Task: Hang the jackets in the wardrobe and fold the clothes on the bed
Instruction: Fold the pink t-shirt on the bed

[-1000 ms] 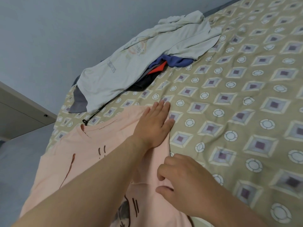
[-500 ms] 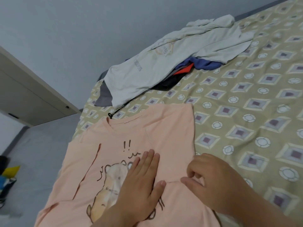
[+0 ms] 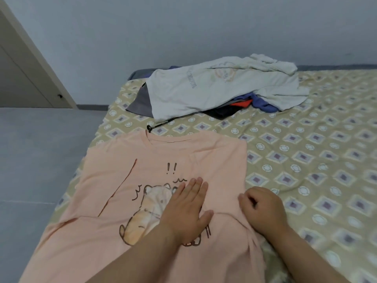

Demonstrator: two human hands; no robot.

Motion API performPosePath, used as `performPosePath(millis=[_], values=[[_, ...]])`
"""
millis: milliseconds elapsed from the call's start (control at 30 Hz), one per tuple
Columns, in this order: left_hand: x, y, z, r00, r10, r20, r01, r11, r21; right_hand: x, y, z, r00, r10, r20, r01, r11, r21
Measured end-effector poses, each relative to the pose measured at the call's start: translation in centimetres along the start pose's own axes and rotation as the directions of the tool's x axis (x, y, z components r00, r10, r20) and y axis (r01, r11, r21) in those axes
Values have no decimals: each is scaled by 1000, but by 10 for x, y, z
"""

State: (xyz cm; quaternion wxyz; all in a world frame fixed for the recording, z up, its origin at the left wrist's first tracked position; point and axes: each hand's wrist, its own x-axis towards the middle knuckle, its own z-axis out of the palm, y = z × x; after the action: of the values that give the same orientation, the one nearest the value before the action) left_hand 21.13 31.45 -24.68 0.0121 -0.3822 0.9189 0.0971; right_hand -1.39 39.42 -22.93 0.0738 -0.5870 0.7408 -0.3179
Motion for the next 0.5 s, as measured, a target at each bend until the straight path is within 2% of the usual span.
performPosePath(millis=[100, 200, 267, 367, 500], values=[[1, 2, -4, 999, -39, 17, 40, 999, -22, -1, -12, 1, 989, 126, 78, -122, 991, -60], [-11, 7, -9, 995, -104, 8, 104, 987, -120, -17, -29, 0, 965, 245, 95, -240, 969, -66], [-35, 10, -14, 996, -87, 5, 86, 981, -175, -40, -37, 0, 944, 313, 105, -301, 947, -113], [-90, 1, -24, 999, -28, -46, 19, 981, -191, -79, -45, -4, 937, 318, 145, -293, 940, -173], [-179, -27, -28, 1000, -19, 17, 21, 991, -134, -118, -58, -7, 924, 348, 158, -309, 924, -226]])
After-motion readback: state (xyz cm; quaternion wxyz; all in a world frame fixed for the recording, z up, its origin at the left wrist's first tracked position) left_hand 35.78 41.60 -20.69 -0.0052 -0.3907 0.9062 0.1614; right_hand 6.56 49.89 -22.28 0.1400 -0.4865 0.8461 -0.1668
